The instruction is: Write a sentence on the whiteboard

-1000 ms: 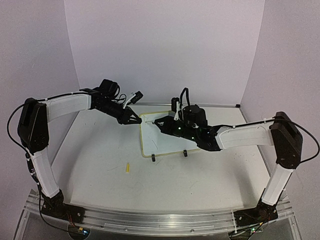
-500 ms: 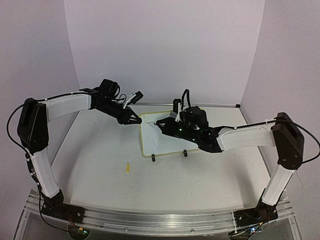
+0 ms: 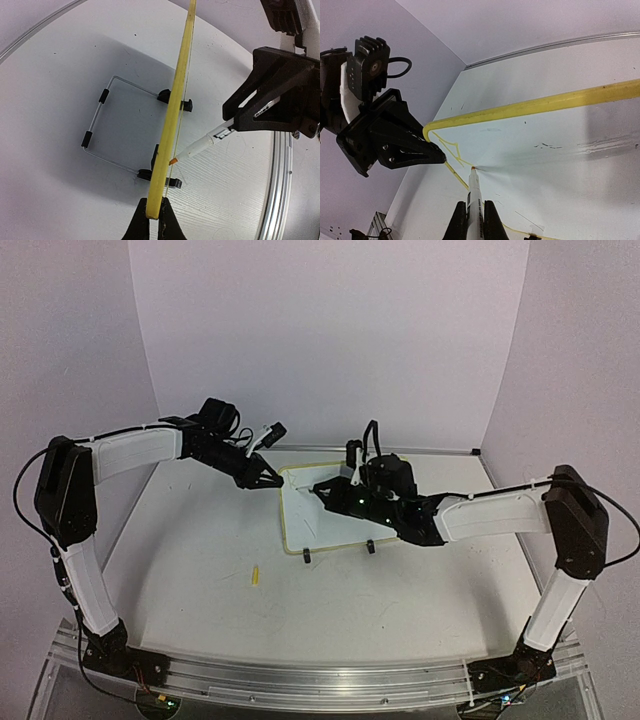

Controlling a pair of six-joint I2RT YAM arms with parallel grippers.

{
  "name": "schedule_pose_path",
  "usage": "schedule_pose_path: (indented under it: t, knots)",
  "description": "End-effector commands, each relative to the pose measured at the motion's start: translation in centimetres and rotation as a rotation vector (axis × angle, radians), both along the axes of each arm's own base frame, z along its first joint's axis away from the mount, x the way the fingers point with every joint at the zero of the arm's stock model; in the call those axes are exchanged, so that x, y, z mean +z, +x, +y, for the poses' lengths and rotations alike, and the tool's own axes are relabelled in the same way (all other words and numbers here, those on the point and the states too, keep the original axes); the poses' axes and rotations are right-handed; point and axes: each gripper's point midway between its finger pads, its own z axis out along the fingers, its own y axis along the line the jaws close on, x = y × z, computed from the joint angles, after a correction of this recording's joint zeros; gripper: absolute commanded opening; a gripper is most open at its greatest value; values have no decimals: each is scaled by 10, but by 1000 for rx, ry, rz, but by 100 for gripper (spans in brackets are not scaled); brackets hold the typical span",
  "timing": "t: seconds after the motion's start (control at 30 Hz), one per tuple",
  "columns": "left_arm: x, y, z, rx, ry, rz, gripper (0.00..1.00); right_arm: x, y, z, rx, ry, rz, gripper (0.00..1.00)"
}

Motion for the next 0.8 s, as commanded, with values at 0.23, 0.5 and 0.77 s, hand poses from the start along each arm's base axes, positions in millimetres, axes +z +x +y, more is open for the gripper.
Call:
schedule_pose_path:
  t: [0.23, 0.5, 0.77]
  knots:
    - [16, 3, 6, 15, 26, -87, 0, -1, 10, 12, -2, 2, 7, 0]
    - [15, 3, 6, 15, 27, -85, 0, 9, 13, 9, -32, 28, -16, 0]
    - [16, 2, 6, 14, 25, -85, 0, 26, 12, 6, -43, 65, -56, 0]
